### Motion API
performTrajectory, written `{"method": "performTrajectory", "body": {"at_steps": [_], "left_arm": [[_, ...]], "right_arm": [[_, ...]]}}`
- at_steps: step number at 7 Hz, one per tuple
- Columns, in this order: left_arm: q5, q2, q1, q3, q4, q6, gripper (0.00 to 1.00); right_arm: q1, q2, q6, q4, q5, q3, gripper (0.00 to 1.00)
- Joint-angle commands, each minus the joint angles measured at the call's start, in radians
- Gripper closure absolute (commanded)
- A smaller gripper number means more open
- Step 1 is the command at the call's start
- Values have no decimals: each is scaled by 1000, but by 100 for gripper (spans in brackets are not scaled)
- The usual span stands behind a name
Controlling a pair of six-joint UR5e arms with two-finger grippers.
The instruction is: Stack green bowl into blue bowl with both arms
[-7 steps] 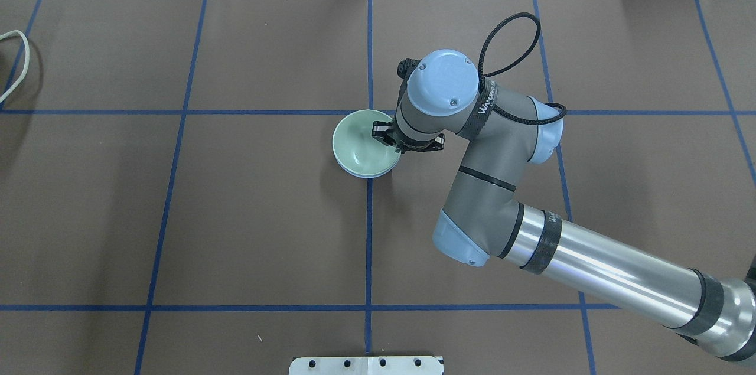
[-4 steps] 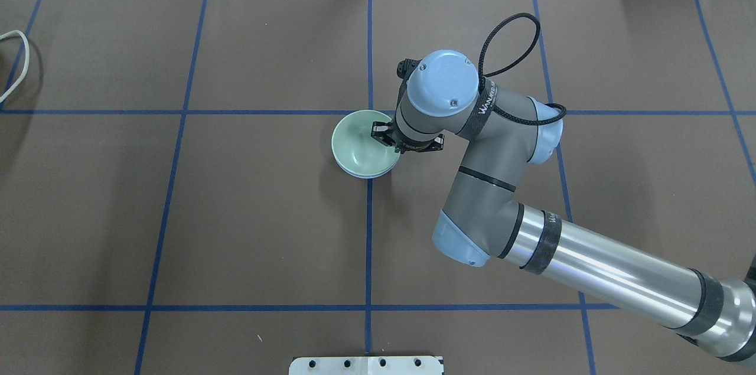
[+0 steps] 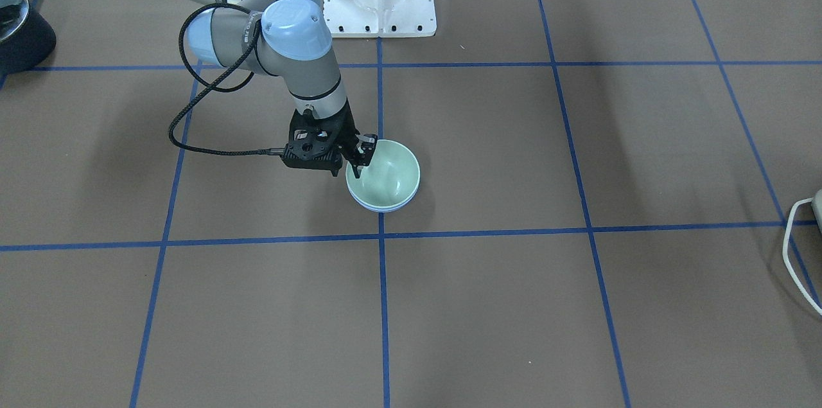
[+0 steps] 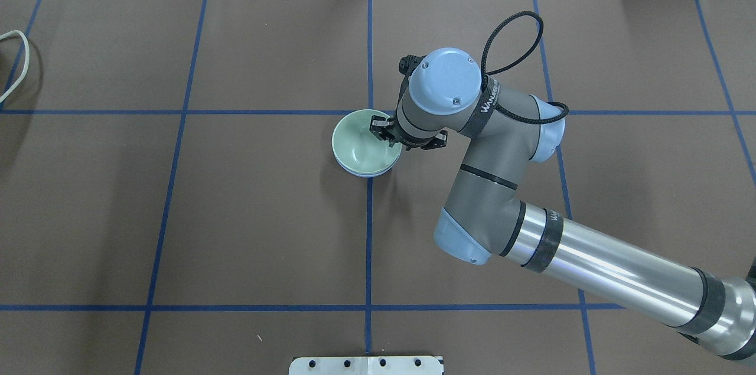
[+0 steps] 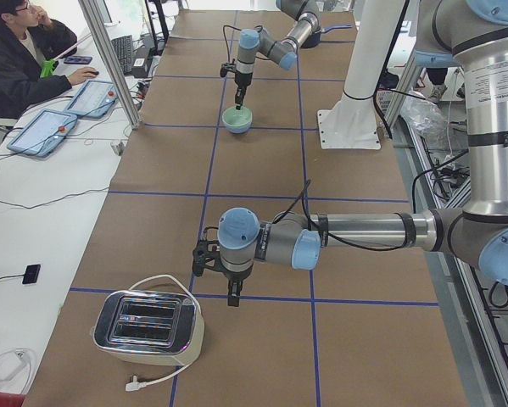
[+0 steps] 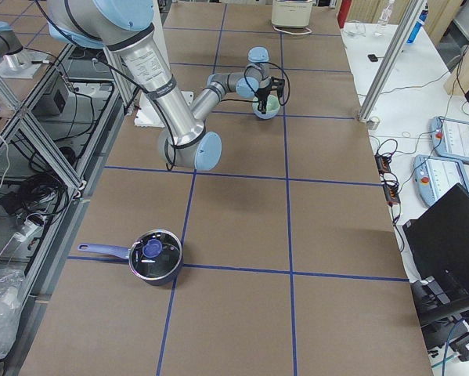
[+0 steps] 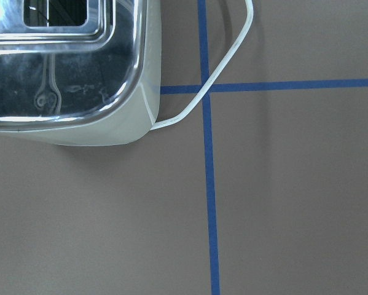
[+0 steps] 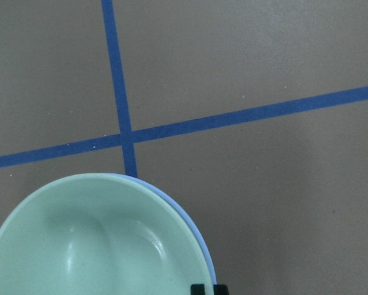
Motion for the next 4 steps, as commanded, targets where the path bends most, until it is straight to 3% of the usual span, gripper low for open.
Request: {"method": "performTrajectory", "body": {"at_steps": [1, 4], "left_arm": [[1, 0, 0, 2, 1, 0, 2], [-7, 0, 0, -10, 39, 0, 2]], "right_arm": [[110, -5, -57, -11, 119, 11, 0], [405, -156, -402, -17, 331, 14, 0]]}}
